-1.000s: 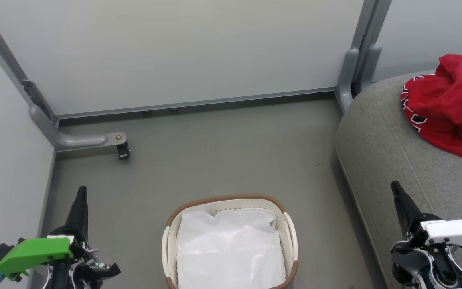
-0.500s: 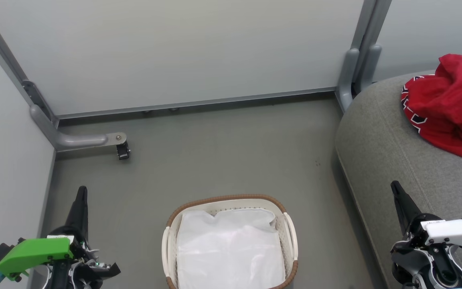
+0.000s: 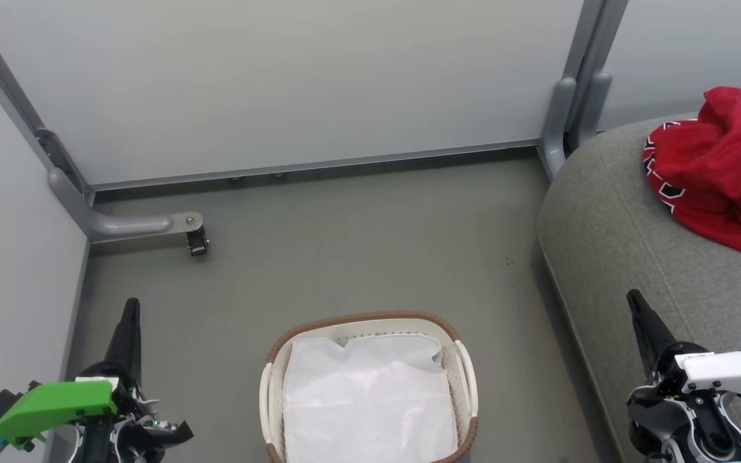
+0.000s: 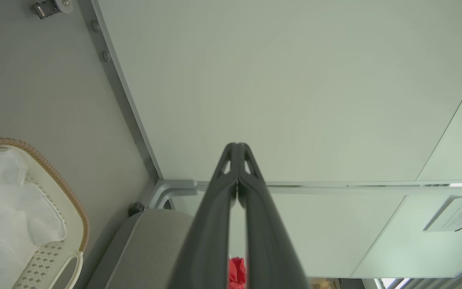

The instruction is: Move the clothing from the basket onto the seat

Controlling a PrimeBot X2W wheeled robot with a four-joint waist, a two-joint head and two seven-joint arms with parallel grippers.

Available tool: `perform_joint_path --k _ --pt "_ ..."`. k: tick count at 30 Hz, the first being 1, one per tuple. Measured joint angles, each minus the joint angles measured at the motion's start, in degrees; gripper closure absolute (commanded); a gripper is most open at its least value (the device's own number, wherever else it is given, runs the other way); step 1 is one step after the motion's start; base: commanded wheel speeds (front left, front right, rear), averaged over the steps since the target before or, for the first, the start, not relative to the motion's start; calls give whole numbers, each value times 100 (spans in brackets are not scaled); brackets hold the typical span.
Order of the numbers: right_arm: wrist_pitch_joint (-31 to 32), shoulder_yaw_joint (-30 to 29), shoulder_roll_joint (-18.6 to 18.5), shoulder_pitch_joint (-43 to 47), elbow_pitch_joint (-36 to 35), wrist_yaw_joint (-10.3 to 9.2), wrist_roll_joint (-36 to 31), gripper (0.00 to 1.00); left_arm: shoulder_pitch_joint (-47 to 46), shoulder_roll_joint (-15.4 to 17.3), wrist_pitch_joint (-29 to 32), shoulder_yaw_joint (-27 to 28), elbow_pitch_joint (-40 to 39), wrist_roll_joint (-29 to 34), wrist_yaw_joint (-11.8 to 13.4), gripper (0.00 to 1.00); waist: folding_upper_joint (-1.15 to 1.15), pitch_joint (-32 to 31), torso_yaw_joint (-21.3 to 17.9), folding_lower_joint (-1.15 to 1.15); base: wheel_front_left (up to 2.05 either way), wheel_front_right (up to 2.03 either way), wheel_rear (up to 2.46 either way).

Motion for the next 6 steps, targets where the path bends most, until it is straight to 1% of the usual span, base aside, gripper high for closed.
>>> perform_joint_path --k 6 --pt "0 -1 0 0 0 0 0 100 0 0 0 1 0 0 -1 100 0 0 0 0 0 0 0"
